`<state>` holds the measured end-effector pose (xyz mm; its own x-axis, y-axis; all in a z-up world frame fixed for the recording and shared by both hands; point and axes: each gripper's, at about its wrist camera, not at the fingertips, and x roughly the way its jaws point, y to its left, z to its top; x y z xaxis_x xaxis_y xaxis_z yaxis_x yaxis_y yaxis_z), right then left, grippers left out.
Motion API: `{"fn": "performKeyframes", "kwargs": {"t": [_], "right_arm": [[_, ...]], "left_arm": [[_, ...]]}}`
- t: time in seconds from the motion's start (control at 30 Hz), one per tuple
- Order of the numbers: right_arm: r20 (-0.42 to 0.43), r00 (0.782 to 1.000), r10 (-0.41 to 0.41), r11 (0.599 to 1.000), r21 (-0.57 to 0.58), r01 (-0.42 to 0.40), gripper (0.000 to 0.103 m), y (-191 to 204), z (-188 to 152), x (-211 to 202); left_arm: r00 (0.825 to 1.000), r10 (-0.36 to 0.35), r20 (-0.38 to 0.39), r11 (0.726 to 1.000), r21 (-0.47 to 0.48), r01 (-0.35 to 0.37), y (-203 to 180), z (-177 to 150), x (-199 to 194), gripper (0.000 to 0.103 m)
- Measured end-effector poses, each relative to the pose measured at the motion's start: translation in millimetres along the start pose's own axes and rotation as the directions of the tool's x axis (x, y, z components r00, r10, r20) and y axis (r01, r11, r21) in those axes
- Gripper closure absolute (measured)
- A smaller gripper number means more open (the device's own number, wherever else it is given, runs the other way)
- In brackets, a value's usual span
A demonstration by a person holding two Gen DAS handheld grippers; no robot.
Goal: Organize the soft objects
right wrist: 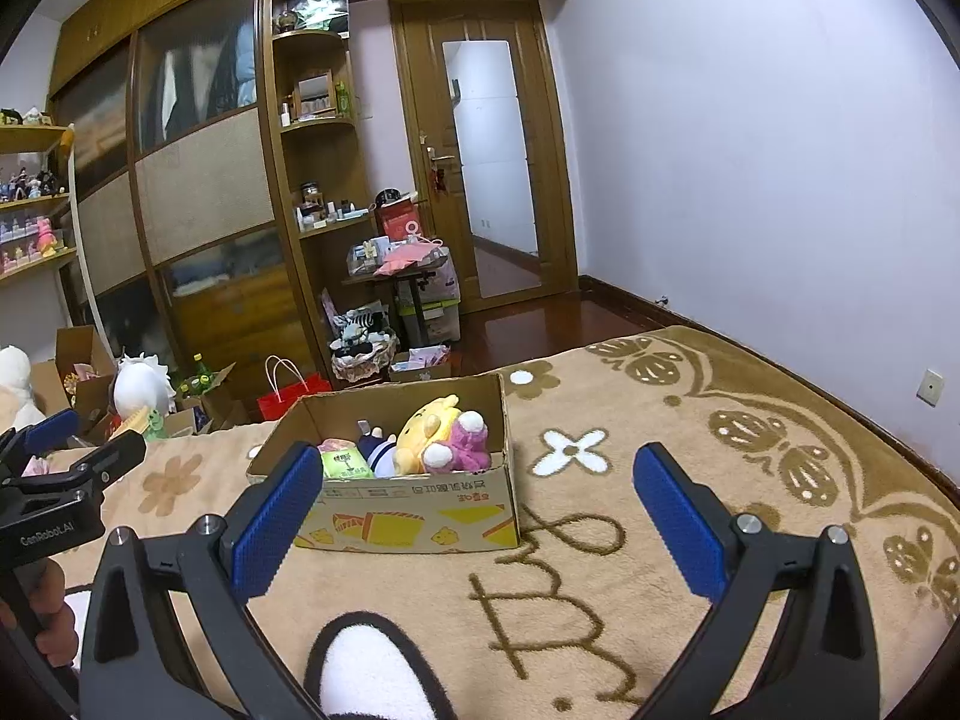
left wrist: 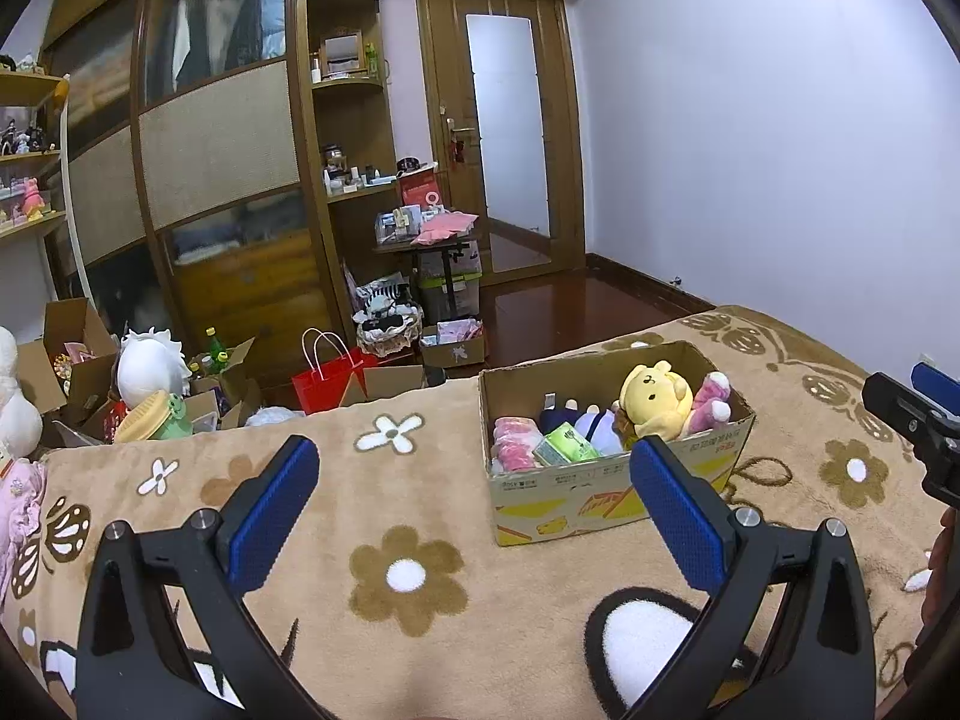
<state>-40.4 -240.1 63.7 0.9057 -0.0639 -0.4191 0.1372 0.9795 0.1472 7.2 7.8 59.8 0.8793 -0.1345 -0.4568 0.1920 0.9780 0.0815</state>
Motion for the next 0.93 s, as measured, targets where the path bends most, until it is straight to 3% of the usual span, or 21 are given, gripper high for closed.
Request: {"fn": "performKeyframes", "kwargs": {"t": [0.93], "right_arm": [[0.002, 1.000, -0.008, 1.000, -0.009, 0.008, 0.000, -2.4, -0.2, -0.8]], "left_arm": [[1.000, -0.013, -0.006, 1.000, 0.004, 0.013, -3.3, -1.7, -0.9, 0.000]]}}
